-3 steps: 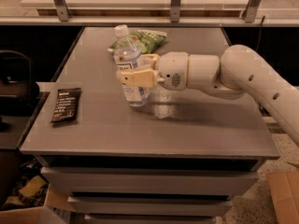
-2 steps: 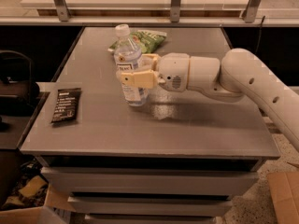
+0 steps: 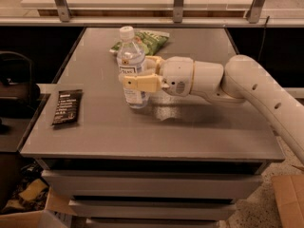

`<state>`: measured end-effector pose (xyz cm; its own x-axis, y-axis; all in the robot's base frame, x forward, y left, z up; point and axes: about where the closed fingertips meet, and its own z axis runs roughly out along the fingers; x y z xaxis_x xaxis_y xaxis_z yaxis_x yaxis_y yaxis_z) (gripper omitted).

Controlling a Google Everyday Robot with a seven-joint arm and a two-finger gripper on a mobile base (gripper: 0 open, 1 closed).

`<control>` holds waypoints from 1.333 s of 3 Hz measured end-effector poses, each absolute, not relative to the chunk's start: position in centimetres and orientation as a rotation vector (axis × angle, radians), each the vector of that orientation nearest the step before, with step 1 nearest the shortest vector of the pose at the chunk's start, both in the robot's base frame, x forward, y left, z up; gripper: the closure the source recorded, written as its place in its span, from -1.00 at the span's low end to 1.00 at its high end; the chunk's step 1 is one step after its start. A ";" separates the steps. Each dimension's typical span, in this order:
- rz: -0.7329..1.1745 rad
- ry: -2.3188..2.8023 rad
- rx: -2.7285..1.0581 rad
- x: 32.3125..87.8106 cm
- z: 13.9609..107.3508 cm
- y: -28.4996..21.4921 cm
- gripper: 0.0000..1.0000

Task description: Place blue plastic bottle upright

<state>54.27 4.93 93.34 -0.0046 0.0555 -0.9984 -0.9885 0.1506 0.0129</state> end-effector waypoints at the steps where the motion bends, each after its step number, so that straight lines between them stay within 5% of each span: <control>1: 1.130 1.242 -1.054 54.3 93.2 4.9 1.00; 4: 1.137 1.248 -1.047 54.5 92.1 4.9 -0.28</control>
Offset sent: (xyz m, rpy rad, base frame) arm 0.0045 -0.0054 -0.0124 0.0042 -0.0015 -0.0081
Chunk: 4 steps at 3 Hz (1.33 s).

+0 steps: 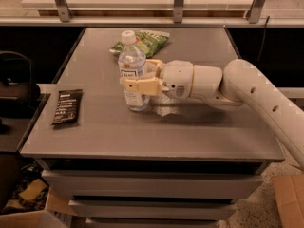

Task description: Place blue plastic bottle upright

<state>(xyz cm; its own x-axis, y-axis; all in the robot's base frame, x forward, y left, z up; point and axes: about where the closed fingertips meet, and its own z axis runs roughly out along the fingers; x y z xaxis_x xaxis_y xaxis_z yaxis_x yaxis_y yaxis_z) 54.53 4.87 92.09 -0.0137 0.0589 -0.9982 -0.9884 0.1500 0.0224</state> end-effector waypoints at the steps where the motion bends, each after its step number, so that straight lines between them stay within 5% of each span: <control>1: 1.144 1.250 -1.045 54.6 91.9 4.8 -0.73; 2: 1.154 1.251 -1.047 54.6 91.8 4.7 -1.00; 4: 1.120 1.276 -1.048 55.4 92.4 2.8 -1.00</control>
Offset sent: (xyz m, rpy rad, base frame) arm 0.0026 -0.0070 -0.0061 0.0061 0.0195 0.0053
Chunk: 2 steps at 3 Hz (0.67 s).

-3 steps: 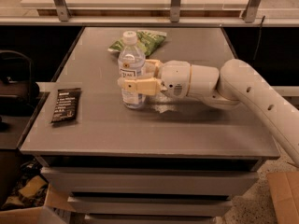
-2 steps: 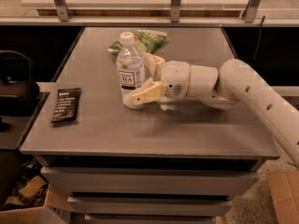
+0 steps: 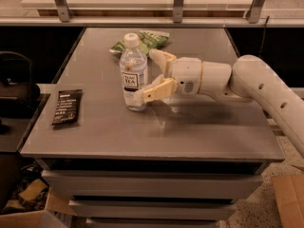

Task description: Place blue plastic bottle upright

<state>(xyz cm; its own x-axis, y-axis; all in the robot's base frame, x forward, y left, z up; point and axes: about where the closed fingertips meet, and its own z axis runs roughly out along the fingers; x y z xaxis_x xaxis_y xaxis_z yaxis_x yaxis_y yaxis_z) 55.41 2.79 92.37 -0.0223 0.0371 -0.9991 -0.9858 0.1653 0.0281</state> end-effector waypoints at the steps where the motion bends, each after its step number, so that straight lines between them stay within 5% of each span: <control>1: 1.114 1.297 -1.050 55.9 92.4 1.4 -1.00; 2: 1.141 1.302 -1.054 56.1 92.3 0.3 -1.00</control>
Offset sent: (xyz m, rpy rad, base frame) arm 0.0105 -0.0446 -0.0030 -0.0083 0.0524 0.0299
